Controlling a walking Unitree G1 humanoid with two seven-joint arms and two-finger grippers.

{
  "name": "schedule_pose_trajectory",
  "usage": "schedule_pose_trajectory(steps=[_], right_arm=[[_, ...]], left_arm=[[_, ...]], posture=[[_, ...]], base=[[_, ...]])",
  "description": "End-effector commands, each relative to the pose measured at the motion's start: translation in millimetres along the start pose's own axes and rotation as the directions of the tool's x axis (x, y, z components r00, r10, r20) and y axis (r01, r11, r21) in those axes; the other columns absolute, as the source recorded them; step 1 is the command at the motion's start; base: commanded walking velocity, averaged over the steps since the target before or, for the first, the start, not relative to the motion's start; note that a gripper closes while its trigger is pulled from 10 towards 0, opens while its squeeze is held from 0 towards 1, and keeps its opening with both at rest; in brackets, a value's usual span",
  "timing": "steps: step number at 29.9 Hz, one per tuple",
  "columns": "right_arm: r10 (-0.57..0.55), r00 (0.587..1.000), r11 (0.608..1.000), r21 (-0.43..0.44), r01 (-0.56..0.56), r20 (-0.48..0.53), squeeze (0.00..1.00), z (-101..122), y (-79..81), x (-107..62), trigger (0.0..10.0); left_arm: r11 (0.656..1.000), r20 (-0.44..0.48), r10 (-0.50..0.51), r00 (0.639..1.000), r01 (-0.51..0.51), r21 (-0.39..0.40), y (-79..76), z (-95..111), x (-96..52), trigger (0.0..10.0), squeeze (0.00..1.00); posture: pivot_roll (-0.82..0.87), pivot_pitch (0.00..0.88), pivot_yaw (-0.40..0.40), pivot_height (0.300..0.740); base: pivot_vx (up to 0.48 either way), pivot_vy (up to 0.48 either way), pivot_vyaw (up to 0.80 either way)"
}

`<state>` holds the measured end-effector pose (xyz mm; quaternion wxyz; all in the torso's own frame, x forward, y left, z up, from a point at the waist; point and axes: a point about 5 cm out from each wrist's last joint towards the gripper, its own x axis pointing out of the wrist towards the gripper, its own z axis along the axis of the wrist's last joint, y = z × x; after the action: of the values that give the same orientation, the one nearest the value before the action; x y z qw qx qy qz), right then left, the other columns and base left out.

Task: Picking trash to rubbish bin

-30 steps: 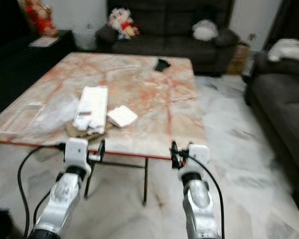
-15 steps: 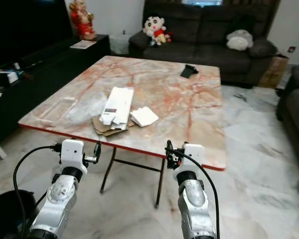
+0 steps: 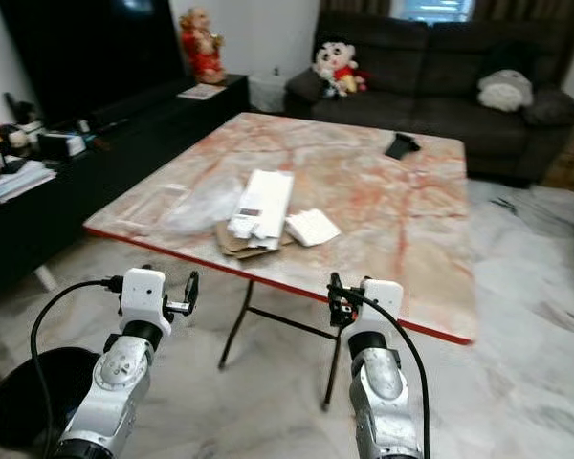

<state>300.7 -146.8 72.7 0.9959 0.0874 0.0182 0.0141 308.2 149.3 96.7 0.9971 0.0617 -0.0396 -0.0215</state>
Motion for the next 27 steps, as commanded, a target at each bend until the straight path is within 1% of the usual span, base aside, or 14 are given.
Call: schedule_pose_trajectory(steps=[1, 14, 22, 24, 27], right_arm=[[0.006, 1.000, 1.000, 0.005, -0.006, 0.003, 0.00, 2.7, 1.5, 1.9, 10.0], [0.006, 1.000, 1.000, 0.006, -0.006, 0.003, 0.00, 3.7, 0.1, 2.3, 10.0], [0.004, 1.000, 1.000, 0.006, -0.004, 0.008, 0.00, 5.7, -0.2, 3.3, 10.0], [0.007, 1.000, 1.000, 0.007, -0.007, 0.015, 0.00, 7.3, 0.8, 3.8, 10.0], [0.010, 1.000, 1.000, 0.009, -0.010, 0.022, 0.00, 9.1, 1.9, 4.5, 10.0]], left_arm=[[1.000, -0.011, 0.008, 1.000, -0.008, 0.003, 3.1, -1.2, -0.8, 10.0, 0.00], [1.000, -0.016, 0.011, 1.000, -0.011, -0.001, 2.2, -1.7, -1.7, 10.0, 0.00], [1.000, -0.029, 0.020, 0.999, -0.021, -0.019, 1.6, -2.7, -1.9, 10.0, 0.00], [0.999, -0.006, 0.020, 1.000, -0.020, -0.037, 0.8, 1.3, -1.4, 10.0, 0.00], [0.999, -0.001, 0.021, 1.000, -0.021, -0.034, 0.4, 3.9, -0.2, 10.0, 0.00]], posture=[[0.14, 0.000, -0.013, 0.740], [0.14, 0.012, -0.018, 0.740], [0.14, 0.019, -0.021, 0.740], [0.14, 0.019, -0.021, 0.740], [0.14, 0.019, -0.021, 0.740]], base=[[0.000, 0.480, 0.00], [0.000, 0.480, 0.00], [0.000, 0.000, 0.00], [0.000, 0.000, 0.00], [0.000, 0.000, 0.00]])
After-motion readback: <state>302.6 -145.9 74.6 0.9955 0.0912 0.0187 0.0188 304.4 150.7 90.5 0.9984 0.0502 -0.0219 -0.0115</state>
